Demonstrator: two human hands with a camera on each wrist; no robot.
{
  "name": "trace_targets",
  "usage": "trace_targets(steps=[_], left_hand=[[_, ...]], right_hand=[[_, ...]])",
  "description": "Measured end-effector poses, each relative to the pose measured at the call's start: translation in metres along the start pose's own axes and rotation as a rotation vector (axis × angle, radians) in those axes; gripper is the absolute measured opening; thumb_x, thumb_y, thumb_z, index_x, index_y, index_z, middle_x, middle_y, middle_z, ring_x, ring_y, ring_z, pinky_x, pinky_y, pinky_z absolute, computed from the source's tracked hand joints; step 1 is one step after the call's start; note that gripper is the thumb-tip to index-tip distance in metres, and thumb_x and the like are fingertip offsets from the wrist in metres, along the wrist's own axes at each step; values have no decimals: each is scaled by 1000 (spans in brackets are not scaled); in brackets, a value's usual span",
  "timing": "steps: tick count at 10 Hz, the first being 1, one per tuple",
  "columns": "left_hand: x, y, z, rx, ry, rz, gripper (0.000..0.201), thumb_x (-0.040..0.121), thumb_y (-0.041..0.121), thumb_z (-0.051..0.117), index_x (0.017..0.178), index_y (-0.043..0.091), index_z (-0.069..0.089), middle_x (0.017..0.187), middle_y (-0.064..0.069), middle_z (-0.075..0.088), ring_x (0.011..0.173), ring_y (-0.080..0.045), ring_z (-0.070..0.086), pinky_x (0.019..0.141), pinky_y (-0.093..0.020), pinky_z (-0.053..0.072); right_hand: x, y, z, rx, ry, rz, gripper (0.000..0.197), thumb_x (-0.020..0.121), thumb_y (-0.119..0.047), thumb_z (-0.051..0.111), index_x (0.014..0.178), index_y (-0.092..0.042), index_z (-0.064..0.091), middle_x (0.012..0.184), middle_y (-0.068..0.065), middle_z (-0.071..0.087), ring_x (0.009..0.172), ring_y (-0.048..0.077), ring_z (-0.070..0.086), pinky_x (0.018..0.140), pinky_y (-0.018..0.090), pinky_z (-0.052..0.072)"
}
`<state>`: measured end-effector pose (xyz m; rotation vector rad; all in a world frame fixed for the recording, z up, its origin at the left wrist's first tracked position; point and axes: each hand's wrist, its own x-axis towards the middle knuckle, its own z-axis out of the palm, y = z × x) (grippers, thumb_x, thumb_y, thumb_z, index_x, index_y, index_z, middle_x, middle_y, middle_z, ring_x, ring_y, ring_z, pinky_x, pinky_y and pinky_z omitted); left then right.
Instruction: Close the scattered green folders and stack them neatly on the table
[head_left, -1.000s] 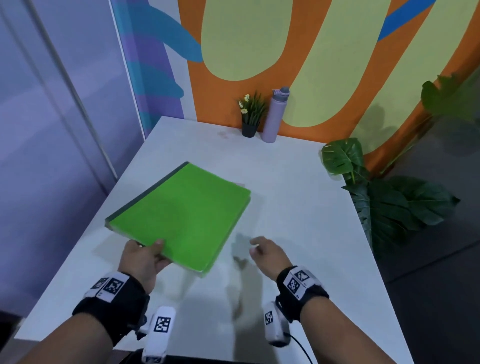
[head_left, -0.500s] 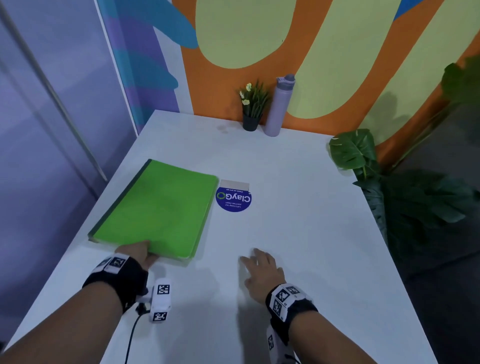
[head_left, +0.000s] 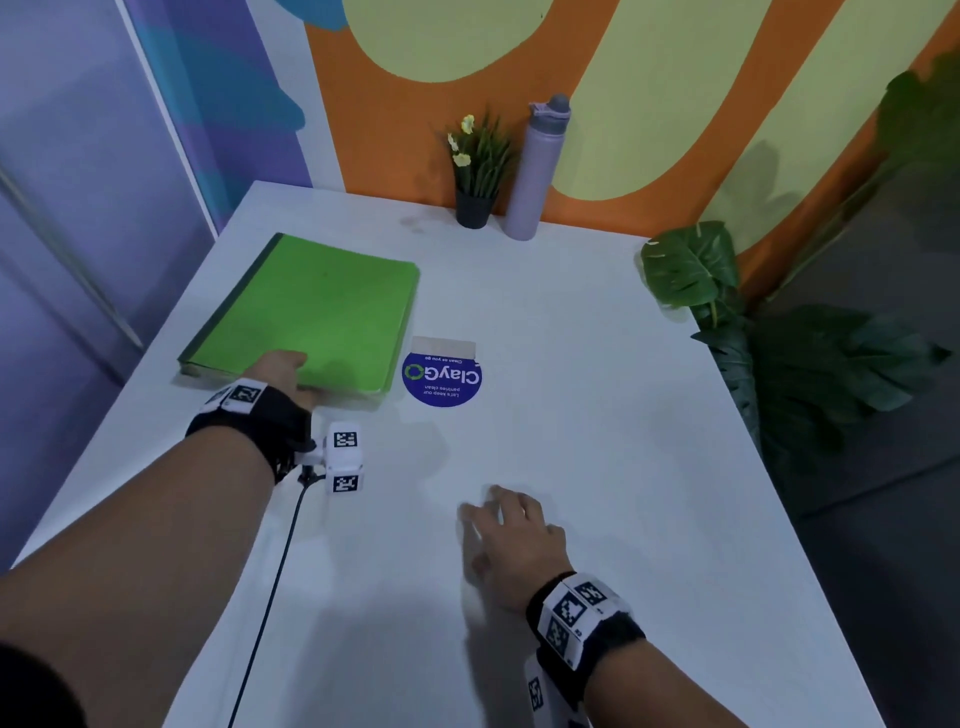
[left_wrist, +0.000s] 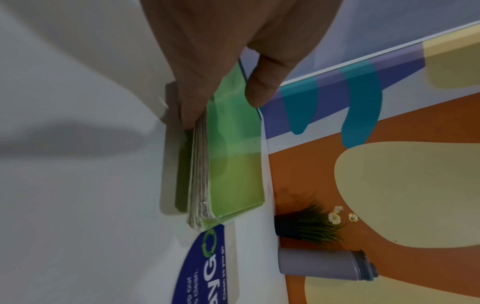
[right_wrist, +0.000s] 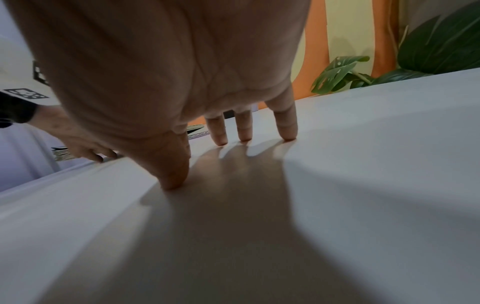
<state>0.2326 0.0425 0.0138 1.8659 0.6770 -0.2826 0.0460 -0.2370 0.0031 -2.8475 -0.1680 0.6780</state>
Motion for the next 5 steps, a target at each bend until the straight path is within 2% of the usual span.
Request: trace_targets(steps=[1,2,3,4,5], left_hand=[[1,13,4,69,-8,80,71,79,2,72,142,7,40,147,-14,46,131,-41,46,112,-51,35],[1,20,11,56,45,142,62,82,3,69,140,6,45,146,-15,47,133,-40,44,113,-46,34],[-9,22,15,-19,46,115,57,87,2,63,140,6,45,147,-15,46,132,-40,44,112,-46,34],[-20,19,17,54,12,104,55,88,-1,60,140,3,43,147,-19,44,133,-41,43,114,-47,32],[-33,16,17,5,-53,64,56,92,6,56,144,2,37,155,-19,32,140,-37,35,113,-47,33]], right_hand=[[1,1,2,-5,-7,6,59,81,-24,51,130,-42,25,154,-1,12,138,27,9,102,55,28],[0,0,2,-14,-16,4,57,82,-26,50,130,-41,24,155,0,10,139,29,8,103,57,27],[-4,-1,0,-2,-17,8,56,82,-25,48,131,-39,25,155,2,9,139,29,8,103,58,27],[-8,-4,-4,19,-34,10,57,80,-20,49,131,-35,28,154,3,10,139,29,8,102,57,29],[-12,-8,-12,-12,-44,-19,51,80,-16,46,128,-27,33,150,5,15,137,31,15,100,55,32]])
